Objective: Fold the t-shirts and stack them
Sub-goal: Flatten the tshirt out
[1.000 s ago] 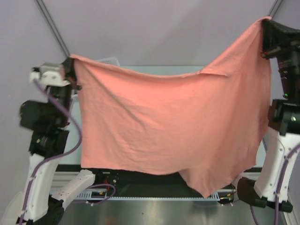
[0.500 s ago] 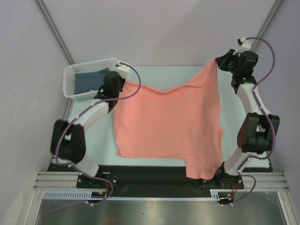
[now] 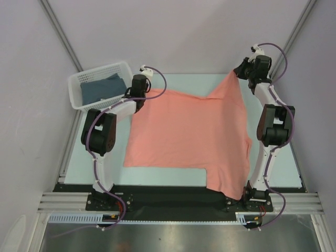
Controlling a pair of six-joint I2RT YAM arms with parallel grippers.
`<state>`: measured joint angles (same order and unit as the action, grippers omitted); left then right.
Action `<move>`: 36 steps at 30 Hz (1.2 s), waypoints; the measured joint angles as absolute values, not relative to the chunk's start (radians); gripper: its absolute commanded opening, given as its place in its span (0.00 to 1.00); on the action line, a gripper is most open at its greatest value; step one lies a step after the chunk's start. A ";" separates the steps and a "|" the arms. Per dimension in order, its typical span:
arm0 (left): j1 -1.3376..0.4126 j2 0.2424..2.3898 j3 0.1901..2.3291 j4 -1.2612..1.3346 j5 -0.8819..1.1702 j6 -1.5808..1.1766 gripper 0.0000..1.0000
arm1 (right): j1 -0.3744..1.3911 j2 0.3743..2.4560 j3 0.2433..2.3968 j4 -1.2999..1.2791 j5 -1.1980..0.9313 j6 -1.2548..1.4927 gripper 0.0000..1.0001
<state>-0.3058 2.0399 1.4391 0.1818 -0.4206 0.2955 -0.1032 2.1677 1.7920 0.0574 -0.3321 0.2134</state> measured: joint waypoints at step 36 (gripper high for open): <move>-0.302 1.927 1.361 -0.099 -0.441 0.182 0.00 | -0.111 1.677 1.535 -0.709 -0.167 0.447 0.00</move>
<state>-0.3023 1.9266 1.3605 -0.0994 -0.4412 0.1822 -0.1112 1.6768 1.5352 -0.7094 -0.1669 0.4469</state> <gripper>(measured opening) 0.007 0.010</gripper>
